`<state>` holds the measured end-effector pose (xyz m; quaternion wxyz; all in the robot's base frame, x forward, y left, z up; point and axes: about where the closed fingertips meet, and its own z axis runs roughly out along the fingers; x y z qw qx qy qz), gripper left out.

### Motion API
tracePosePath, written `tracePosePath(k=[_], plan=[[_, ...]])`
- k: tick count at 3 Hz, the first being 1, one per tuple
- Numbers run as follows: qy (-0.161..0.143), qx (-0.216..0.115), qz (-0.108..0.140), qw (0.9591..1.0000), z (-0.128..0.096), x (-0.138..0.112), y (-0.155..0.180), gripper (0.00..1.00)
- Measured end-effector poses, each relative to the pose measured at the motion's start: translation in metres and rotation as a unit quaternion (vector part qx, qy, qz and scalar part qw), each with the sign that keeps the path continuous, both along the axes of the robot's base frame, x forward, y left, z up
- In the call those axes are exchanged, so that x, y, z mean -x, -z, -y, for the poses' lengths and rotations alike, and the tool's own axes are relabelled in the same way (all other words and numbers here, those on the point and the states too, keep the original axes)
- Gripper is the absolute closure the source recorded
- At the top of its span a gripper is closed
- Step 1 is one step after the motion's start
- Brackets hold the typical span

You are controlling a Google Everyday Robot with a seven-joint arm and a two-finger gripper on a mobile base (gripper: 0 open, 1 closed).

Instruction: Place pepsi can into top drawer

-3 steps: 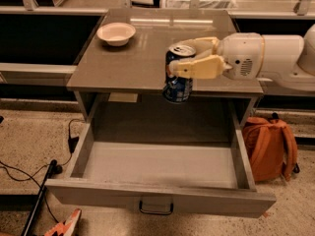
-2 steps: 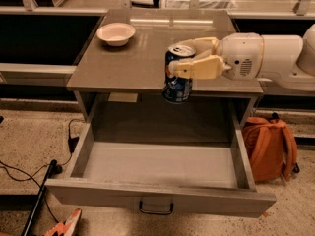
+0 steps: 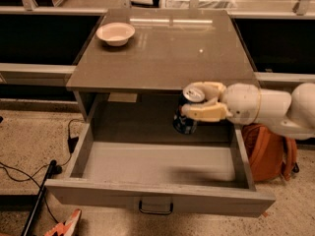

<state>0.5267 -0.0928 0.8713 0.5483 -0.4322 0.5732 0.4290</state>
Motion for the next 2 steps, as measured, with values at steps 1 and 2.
tracePosePath(k=[1, 2], plan=[[-0.004, -0.013, 0.023, 0.9996, 0.0182, 0.0039, 0.0507, 1.00], [-0.004, -0.013, 0.023, 0.9996, 0.0181, 0.0039, 0.0507, 1.00]])
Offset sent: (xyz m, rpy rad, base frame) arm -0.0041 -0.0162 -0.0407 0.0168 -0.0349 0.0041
